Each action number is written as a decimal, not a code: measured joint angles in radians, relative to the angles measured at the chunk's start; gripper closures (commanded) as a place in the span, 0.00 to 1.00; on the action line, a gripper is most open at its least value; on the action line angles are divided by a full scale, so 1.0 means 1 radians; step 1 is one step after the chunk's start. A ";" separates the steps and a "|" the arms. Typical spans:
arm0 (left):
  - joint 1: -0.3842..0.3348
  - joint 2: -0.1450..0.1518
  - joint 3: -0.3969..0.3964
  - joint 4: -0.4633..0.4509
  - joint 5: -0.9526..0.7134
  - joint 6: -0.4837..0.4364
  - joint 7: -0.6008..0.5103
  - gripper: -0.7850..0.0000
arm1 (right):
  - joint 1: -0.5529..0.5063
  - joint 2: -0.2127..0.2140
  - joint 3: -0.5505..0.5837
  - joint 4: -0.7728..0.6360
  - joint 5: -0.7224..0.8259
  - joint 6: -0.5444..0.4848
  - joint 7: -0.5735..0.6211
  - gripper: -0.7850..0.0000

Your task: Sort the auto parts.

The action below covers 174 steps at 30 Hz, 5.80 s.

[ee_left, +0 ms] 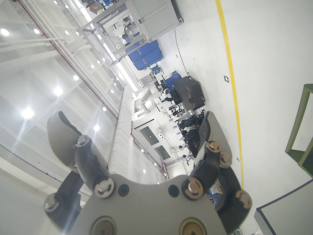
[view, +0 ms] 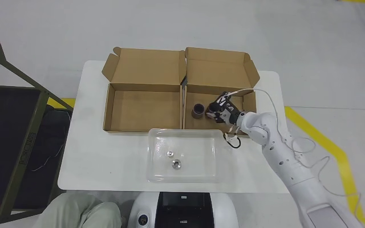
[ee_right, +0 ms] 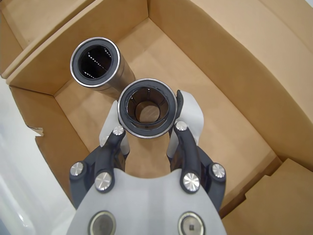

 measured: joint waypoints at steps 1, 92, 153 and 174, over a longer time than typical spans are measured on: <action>0.000 0.000 0.000 0.000 0.000 0.000 0.000 0.00 | 0.002 -0.001 -0.004 0.000 -0.002 0.001 0.003 0.60; 0.000 0.000 0.000 0.000 0.000 0.000 0.000 0.00 | -0.121 0.050 -0.187 -0.409 -0.151 -0.420 0.132 0.22; 0.000 0.000 0.000 0.000 0.000 0.000 0.000 0.00 | 0.013 -0.018 -0.423 -0.236 -0.217 -0.434 0.001 0.76; 0.000 0.000 0.000 0.000 0.000 0.000 0.000 0.00 | -0.030 0.020 -0.348 -0.366 -0.218 -0.474 -0.005 1.00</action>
